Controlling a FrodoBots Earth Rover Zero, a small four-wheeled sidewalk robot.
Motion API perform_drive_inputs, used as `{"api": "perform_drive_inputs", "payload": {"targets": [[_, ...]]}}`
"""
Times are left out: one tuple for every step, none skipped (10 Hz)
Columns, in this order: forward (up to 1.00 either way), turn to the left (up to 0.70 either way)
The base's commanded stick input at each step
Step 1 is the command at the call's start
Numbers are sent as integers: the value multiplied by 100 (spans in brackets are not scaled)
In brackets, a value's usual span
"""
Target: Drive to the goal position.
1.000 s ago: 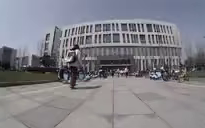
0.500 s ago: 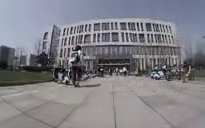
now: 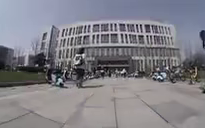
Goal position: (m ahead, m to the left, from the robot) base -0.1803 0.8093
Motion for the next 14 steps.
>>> {"api": "perform_drive_inputs", "payload": {"targets": [[100,0],[100,0],[100,0],[100,0],[100,0],[100,0],[100,0],[100,0],[100,0],[100,0],[100,0],[100,0],[100,0],[100,0]]}}
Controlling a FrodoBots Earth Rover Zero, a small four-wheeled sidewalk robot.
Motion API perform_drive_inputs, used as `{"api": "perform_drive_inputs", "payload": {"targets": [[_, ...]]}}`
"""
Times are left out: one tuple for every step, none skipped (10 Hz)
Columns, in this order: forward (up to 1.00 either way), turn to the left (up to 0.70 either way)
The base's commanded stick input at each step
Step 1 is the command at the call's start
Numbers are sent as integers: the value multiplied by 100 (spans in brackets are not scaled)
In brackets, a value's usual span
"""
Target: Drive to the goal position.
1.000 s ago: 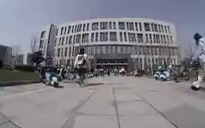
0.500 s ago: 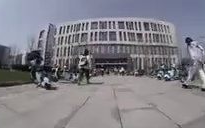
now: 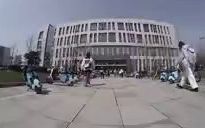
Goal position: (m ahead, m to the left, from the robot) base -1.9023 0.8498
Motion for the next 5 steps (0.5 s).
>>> {"api": "perform_drive_inputs", "payload": {"targets": [[100,0],[100,0],[100,0],[100,0],[100,0]]}}
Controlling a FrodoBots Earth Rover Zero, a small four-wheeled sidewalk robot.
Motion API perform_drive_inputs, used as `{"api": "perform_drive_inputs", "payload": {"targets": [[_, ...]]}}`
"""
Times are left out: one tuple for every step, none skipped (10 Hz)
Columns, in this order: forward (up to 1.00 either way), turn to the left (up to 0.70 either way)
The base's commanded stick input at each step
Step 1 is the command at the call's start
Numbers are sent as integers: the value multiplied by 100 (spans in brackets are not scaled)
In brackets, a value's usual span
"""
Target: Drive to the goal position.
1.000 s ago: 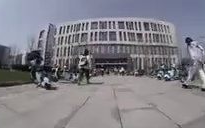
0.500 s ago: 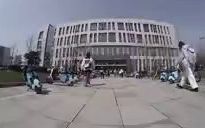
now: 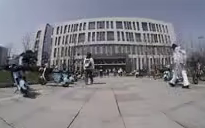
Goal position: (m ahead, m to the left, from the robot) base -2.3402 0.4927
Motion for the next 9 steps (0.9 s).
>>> {"api": "perform_drive_inputs", "payload": {"targets": [[100,0],[100,0],[100,0],[100,0],[100,0],[100,0],[100,0],[100,0],[100,0]]}}
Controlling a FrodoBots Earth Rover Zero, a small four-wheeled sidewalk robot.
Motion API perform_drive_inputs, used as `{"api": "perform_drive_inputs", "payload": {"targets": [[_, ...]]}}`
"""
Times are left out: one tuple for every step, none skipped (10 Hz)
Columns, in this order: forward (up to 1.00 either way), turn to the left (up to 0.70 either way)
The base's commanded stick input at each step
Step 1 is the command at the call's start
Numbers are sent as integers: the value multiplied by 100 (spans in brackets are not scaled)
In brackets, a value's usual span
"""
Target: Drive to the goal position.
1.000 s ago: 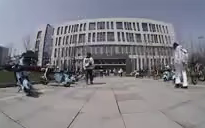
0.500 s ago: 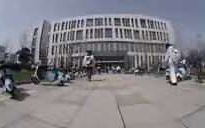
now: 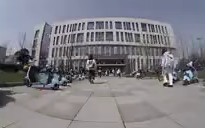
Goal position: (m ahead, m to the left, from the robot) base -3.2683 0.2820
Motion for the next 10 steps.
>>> {"api": "perform_drive_inputs", "payload": {"targets": [[100,0],[100,0],[100,0],[100,0],[100,0],[100,0],[100,0],[100,0],[100,0],[100,0]]}}
